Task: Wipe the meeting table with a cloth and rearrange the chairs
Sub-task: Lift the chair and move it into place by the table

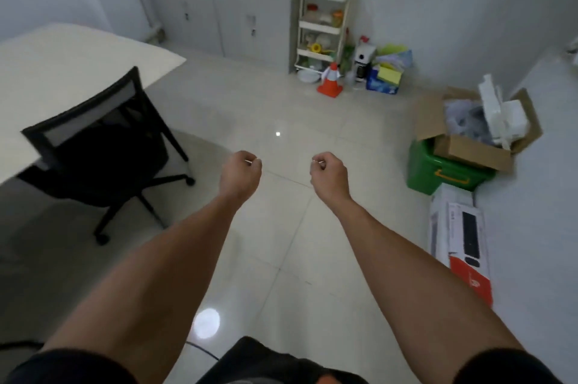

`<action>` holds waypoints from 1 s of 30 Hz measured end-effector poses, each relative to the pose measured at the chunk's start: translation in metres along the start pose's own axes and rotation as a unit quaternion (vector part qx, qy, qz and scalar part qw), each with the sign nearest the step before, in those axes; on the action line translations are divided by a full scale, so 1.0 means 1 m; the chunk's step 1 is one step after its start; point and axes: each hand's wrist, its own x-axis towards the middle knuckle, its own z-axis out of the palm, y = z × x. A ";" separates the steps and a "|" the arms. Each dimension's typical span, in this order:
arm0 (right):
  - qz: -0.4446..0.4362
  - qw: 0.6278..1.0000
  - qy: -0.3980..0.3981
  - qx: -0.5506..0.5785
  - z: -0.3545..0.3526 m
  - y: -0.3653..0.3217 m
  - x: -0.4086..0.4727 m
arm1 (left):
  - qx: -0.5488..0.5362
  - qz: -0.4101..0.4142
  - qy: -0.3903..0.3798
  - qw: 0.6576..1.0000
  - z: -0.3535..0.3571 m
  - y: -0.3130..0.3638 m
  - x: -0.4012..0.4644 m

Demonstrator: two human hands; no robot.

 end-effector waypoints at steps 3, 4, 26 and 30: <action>-0.032 0.998 -0.061 -0.004 0.072 -0.042 0.004 | -0.003 -0.034 0.060 0.998 -0.067 -0.037 0.015; -0.040 0.996 -0.082 -0.004 0.093 -0.056 0.002 | -0.003 -0.046 0.082 0.996 -0.087 -0.049 0.017; -0.217 0.856 -0.467 -0.042 0.420 -0.196 -0.082 | -0.035 -0.288 0.434 0.853 -0.315 -0.235 -0.053; -0.231 0.843 -0.483 -0.049 0.435 -0.205 -0.078 | -0.048 -0.296 0.457 0.837 -0.318 -0.242 -0.049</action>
